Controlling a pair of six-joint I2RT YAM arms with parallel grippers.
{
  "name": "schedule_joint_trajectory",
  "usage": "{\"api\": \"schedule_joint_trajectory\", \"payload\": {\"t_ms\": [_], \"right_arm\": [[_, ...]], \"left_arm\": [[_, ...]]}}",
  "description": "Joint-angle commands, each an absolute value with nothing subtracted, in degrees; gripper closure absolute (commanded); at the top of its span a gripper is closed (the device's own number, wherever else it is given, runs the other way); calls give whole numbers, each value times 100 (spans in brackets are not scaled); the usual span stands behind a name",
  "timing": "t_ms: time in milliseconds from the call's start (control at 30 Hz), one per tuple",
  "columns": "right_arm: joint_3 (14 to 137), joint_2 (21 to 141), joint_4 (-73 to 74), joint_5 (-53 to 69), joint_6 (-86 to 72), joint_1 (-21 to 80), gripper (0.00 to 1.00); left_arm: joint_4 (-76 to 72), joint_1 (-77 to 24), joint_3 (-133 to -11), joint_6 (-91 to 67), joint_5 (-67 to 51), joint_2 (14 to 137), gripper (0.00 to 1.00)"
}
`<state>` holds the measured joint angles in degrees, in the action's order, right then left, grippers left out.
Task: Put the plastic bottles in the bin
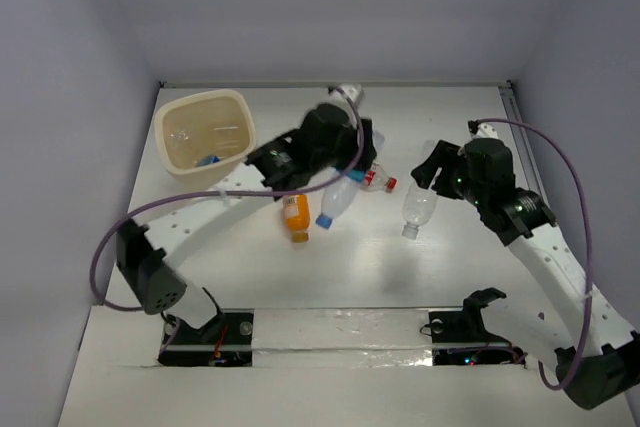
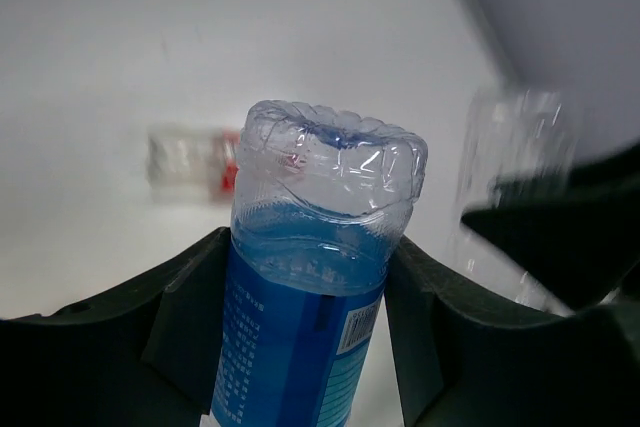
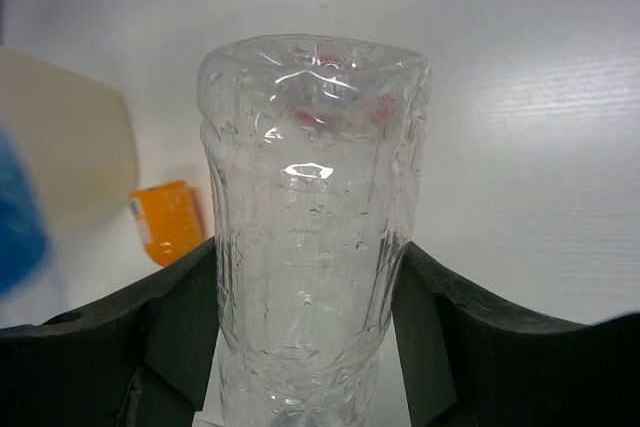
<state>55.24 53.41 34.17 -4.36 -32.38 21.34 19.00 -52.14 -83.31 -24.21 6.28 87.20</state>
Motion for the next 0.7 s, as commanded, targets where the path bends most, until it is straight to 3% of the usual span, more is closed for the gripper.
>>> {"api": "schedule_joint_trajectory", "payload": {"t_ms": [0, 100, 233, 467, 567, 667], "right_arm": [[5976, 5177, 3542, -54, -3269, 2101, 49], [6047, 5098, 3393, 219, -3305, 2101, 49], [6064, 5054, 3261, 535, -3357, 2101, 50], [6538, 5229, 2936, 870, -3463, 2355, 50], [7037, 5562, 2717, 844, -3551, 2680, 51], [7774, 6159, 2558, 633, -3586, 3285, 51]], "left_arm": [[2135, -4285, -9578, -2251, 992, 7964, 63], [2197, -3336, -10405, -2005, 1465, 7823, 63], [1847, -2219, -10609, -1767, 2021, 7595, 63], [662, -775, -9688, -1872, 1995, 7444, 63], [-14, -721, -8829, -1916, 2004, 7287, 62], [-753, -721, -7984, -1934, 2048, 7102, 54]]}}
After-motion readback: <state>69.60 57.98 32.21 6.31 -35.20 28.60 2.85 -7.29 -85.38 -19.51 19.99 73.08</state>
